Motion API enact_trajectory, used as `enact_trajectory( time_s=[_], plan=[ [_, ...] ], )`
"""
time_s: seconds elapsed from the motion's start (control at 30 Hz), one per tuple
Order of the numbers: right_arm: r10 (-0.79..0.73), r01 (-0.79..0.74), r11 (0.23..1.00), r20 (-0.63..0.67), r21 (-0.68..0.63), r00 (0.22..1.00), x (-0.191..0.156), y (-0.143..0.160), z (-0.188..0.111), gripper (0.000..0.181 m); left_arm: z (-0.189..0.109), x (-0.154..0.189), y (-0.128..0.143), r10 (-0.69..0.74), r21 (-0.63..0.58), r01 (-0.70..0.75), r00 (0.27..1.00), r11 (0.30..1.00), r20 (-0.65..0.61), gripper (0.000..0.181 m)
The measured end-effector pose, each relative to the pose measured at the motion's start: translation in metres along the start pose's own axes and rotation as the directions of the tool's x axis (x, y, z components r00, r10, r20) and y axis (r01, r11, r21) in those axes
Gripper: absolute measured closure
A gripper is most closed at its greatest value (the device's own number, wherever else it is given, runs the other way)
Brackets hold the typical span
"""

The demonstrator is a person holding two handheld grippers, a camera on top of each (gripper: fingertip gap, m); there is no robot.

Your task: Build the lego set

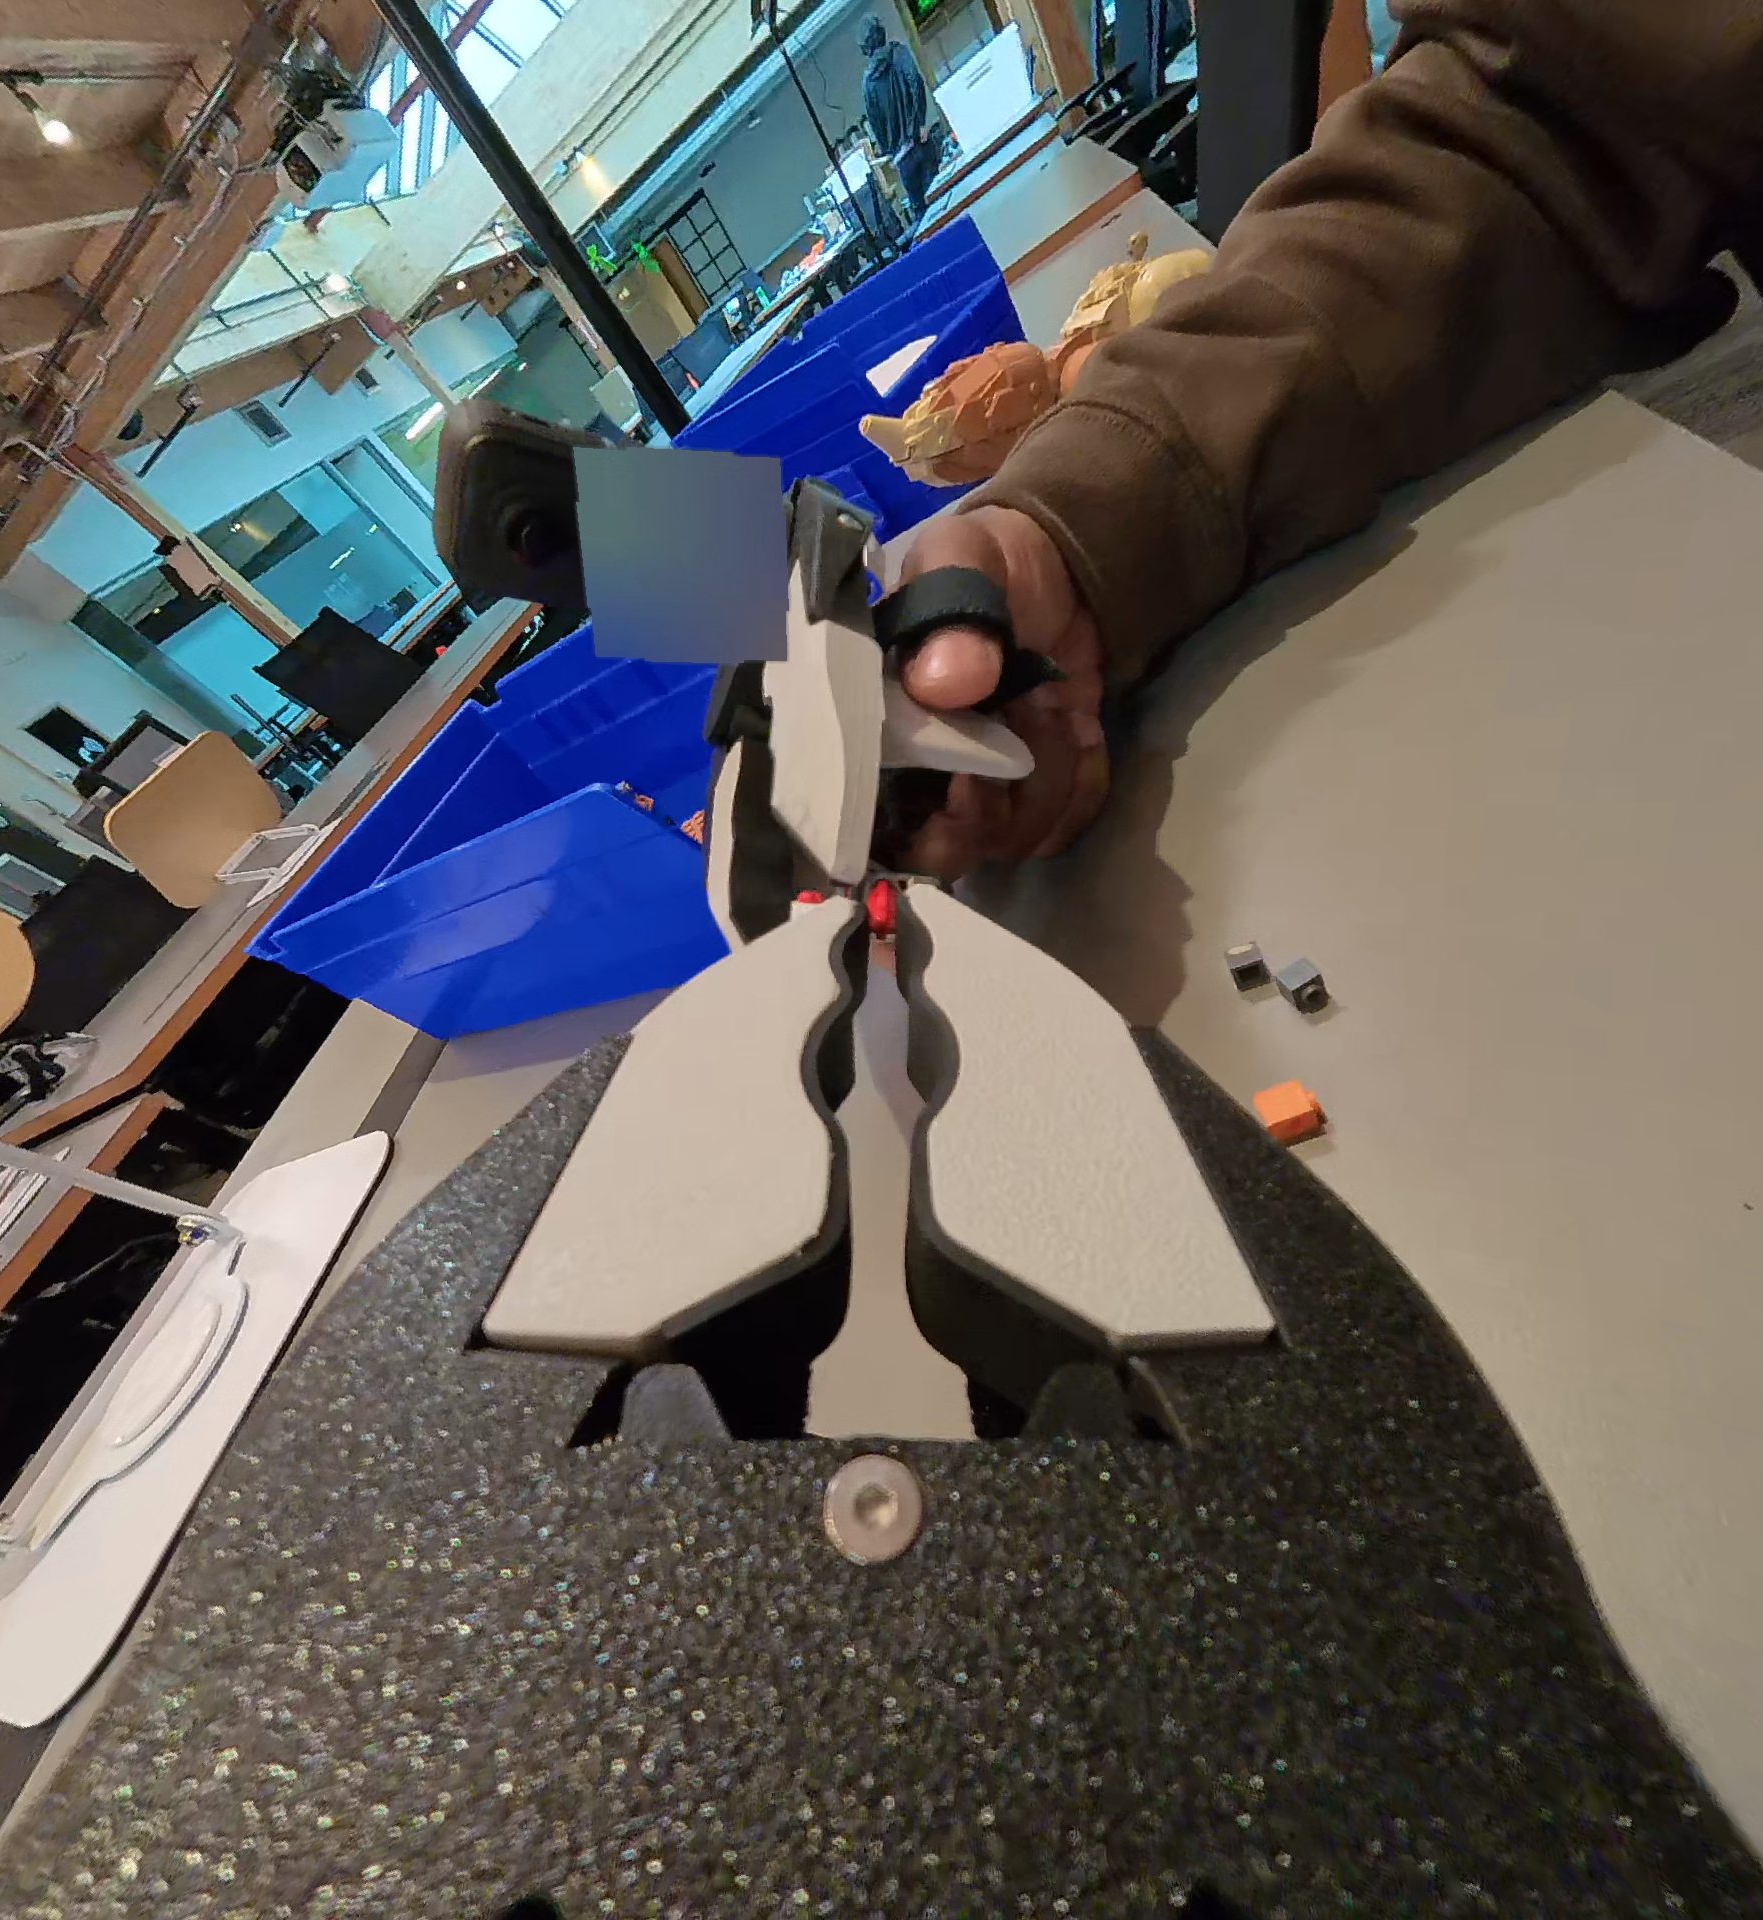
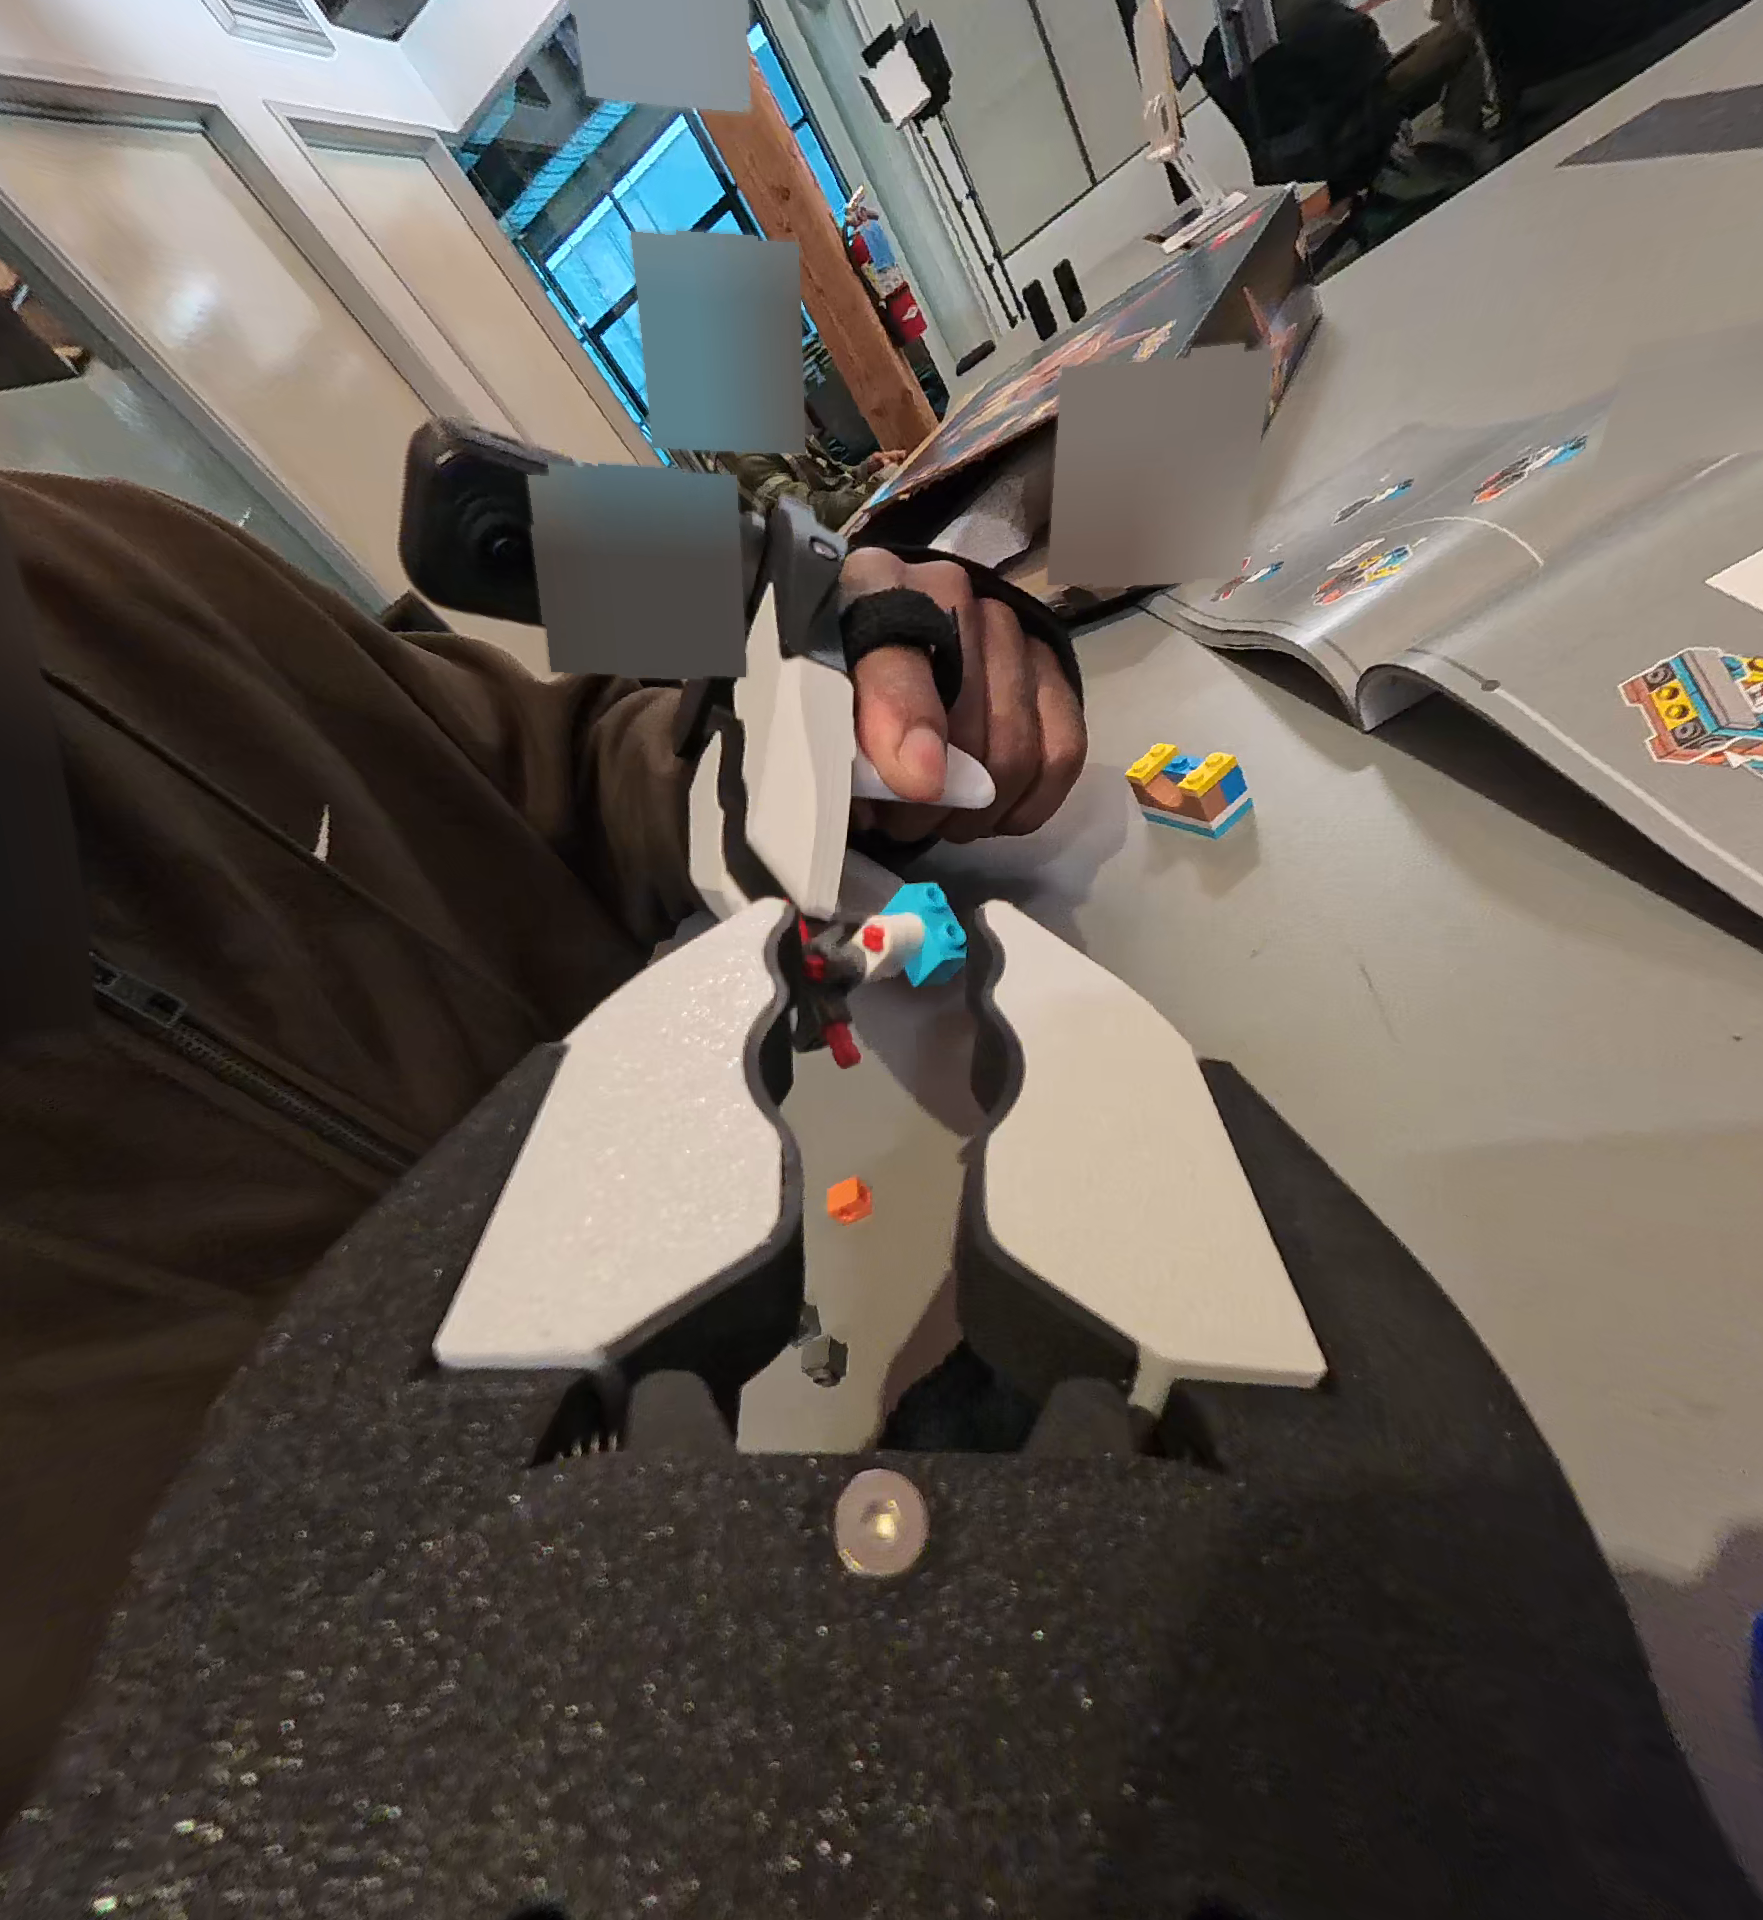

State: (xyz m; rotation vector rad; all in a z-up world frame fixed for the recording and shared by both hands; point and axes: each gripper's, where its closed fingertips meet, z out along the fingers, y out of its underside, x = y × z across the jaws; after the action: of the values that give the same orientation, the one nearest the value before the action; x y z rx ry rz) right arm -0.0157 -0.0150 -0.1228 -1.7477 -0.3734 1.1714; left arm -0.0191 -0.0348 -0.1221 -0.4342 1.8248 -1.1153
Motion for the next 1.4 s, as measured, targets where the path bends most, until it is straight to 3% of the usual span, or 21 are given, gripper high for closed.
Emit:
enact_trajectory(
  time_s=[0.03,0.1,0.2,0.3,0.4,0.53,0.67,0.77,1.0,1.07,1.23,1.4],
  plan=[
    [0.008,-0.008,1.0,0.002,0.005,1.0,0.0,0.0,0.001,0.153,0.001,0.0,0.0,0.0,-0.007,0.0,1.0,1.0,0.003,0.177],
    [0.03,-0.033,0.998,0.046,0.053,0.998,-0.008,-0.004,0.004,0.181,0.003,-0.006,0.011,0.015,-0.08,-0.011,0.999,0.997,0.047,0.177],
    [0.043,-0.044,0.998,0.012,0.055,0.999,-0.007,-0.003,0.011,0.181,0.001,-0.009,0.017,-0.009,-0.104,0.014,0.999,0.994,0.045,0.177],
    [0.032,-0.025,0.997,-0.097,0.068,0.995,0.006,-0.007,0.004,0.164,-0.001,-0.013,0.027,-0.037,-0.149,0.043,0.998,0.988,0.044,0.177],
    [-0.038,0.042,0.999,-0.203,0.012,0.978,0.018,-0.004,-0.007,0.163,-0.002,-0.014,0.033,-0.048,-0.172,0.054,0.998,0.984,0.042,0.177],
    [-0.194,0.143,0.971,-0.282,-0.194,0.94,0.026,0.019,-0.013,0.164,-0.005,-0.011,0.042,-0.065,-0.214,0.062,0.998,0.975,-0.008,0.177],
    [-0.384,0.243,0.87,-0.281,-0.429,0.88,0.032,0.049,-0.006,0.165,-0.014,-0.001,0.048,-0.08,-0.257,0.05,0.991,0.965,-0.11,0.177],
    [-0.47,0.29,0.797,-0.243,-0.529,0.848,0.034,0.063,0.001,0.162,-0.025,0.008,0.049,-0.111,-0.265,0.053,0.972,0.963,-0.206,0.177],
    [-0.351,0.19,0.819,-0.21,-0.542,0.913,0.024,0.073,0.017,0.157,-0.049,0.041,0.055,-0.166,-0.282,0.049,0.898,0.958,-0.407,0.177],
    [-0.362,0.189,0.817,-0.23,-0.545,0.903,0.026,0.073,0.021,0.151,-0.05,0.046,0.06,-0.159,-0.294,0.032,0.895,0.955,-0.418,0.177],
    [-0.468,0.246,0.73,-0.205,-0.637,0.86,0.032,0.083,0.03,0.13,-0.046,0.053,0.061,-0.131,-0.282,0.002,0.889,0.959,-0.438,0.176],
    [-0.443,0.254,0.728,-0.155,-0.637,0.883,0.031,0.082,0.038,0.129,-0.044,0.059,0.068,-0.124,-0.31,-0.026,0.882,0.95,-0.455,0.177]
  ],
)
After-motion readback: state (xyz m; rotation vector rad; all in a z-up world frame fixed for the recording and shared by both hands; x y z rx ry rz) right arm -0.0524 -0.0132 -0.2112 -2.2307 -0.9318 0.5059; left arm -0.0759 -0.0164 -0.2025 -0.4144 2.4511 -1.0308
